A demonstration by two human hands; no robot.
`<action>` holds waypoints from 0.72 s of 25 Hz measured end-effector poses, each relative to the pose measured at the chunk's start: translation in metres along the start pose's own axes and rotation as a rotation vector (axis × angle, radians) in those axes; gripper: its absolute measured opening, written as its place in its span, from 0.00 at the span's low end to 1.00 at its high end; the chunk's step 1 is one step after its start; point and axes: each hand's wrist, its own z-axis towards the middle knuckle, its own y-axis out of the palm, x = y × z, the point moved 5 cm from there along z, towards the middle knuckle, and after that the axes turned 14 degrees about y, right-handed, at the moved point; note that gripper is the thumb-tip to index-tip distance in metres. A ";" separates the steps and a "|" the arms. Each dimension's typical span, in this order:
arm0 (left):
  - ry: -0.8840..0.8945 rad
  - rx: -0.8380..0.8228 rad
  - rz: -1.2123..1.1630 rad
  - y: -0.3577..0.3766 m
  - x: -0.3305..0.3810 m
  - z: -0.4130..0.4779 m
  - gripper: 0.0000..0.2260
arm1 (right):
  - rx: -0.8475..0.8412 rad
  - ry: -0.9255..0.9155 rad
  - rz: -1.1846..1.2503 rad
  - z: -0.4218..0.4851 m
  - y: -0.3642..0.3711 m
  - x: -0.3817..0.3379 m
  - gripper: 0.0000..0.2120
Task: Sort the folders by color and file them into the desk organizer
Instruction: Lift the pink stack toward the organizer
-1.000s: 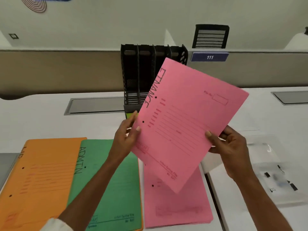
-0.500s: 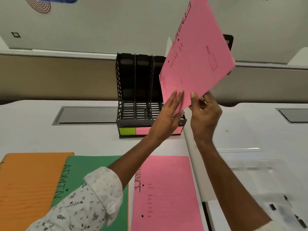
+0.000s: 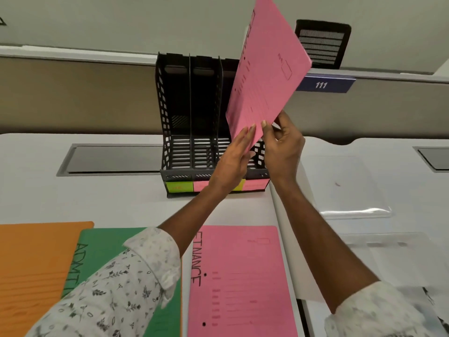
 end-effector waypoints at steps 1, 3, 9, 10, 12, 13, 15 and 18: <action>-0.006 -0.010 0.001 0.002 -0.002 -0.005 0.28 | 0.000 0.029 -0.012 -0.002 0.001 0.006 0.17; -0.018 -0.025 -0.041 0.011 -0.014 -0.017 0.29 | 0.010 0.094 -0.070 -0.008 0.008 0.023 0.16; 0.019 -0.044 0.003 0.014 -0.013 -0.018 0.27 | 0.113 0.169 -0.143 -0.022 0.002 0.045 0.08; 0.016 -0.048 0.009 0.013 -0.012 -0.019 0.27 | 0.121 0.165 -0.155 -0.027 0.000 0.045 0.08; 0.021 -0.049 0.013 0.009 -0.004 -0.024 0.26 | 0.123 0.123 -0.178 -0.043 -0.007 0.038 0.07; 0.027 -0.045 0.009 0.006 -0.001 -0.027 0.26 | 0.112 0.099 -0.199 -0.052 -0.010 0.035 0.08; 0.011 -0.023 -0.012 0.000 0.006 -0.044 0.25 | 0.055 0.060 -0.301 -0.077 -0.014 0.033 0.13; -0.144 0.010 -0.027 -0.006 0.014 -0.110 0.26 | -0.122 0.013 -0.479 -0.136 -0.020 0.048 0.22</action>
